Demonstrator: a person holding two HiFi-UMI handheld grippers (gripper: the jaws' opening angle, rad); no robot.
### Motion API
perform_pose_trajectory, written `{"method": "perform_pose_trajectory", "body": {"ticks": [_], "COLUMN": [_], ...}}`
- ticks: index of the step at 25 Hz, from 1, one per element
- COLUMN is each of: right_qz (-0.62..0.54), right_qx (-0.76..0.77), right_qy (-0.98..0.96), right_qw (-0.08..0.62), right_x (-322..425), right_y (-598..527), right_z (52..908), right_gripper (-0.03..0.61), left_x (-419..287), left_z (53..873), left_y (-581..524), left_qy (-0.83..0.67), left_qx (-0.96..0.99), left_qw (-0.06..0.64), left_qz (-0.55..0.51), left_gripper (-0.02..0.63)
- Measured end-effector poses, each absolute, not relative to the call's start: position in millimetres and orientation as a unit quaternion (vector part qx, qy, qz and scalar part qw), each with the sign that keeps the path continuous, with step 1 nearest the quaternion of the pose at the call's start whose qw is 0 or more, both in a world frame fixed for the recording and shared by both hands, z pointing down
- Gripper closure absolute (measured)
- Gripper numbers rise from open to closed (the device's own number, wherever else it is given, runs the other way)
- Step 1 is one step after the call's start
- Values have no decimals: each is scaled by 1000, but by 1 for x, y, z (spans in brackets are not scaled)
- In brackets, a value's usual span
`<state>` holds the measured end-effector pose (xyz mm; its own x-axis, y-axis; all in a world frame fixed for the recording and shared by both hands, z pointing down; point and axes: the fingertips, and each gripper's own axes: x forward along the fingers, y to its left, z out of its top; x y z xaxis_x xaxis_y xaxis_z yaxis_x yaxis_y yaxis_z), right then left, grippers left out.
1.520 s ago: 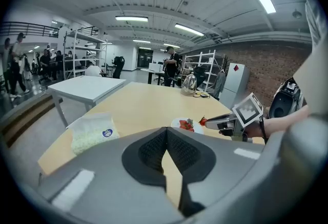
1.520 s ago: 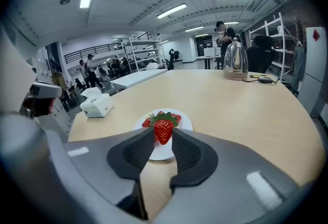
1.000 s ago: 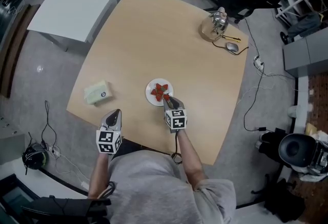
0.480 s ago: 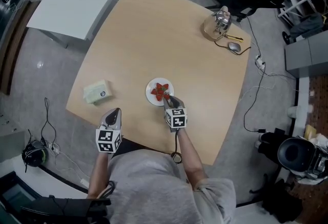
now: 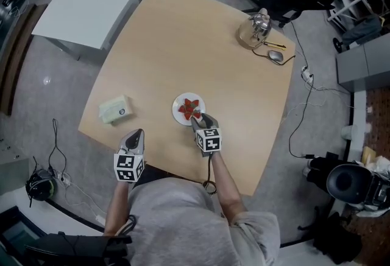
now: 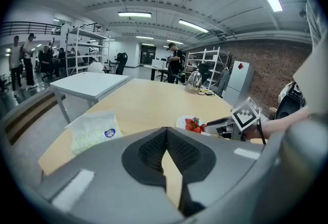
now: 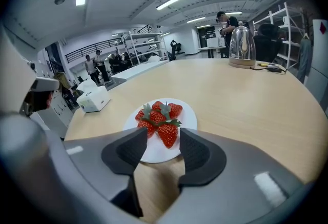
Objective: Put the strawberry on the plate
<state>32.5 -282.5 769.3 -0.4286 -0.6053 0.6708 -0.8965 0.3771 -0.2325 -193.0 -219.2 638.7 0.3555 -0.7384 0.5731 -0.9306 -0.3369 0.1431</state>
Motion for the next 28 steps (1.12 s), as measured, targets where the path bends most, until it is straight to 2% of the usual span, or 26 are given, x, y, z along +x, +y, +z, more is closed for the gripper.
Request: {"method": "perform_pose_trajectory", "body": {"ticks": [8, 28], "right_qz": [286, 212], "right_qx": [487, 566], "right_qy": [-791, -786], "right_qw": [233, 132], "right_x": [38, 78], "right_y": [-275, -232], "right_z": [753, 649], "right_gripper": [374, 529], "left_x": [-191, -137], "left_z": [632, 604], "left_y": [-212, -190], "left_qy": [-525, -466], "left_qx": [796, 848], "left_qw": [226, 178], "left_qz": [198, 178], "left_gripper": [594, 594]}}
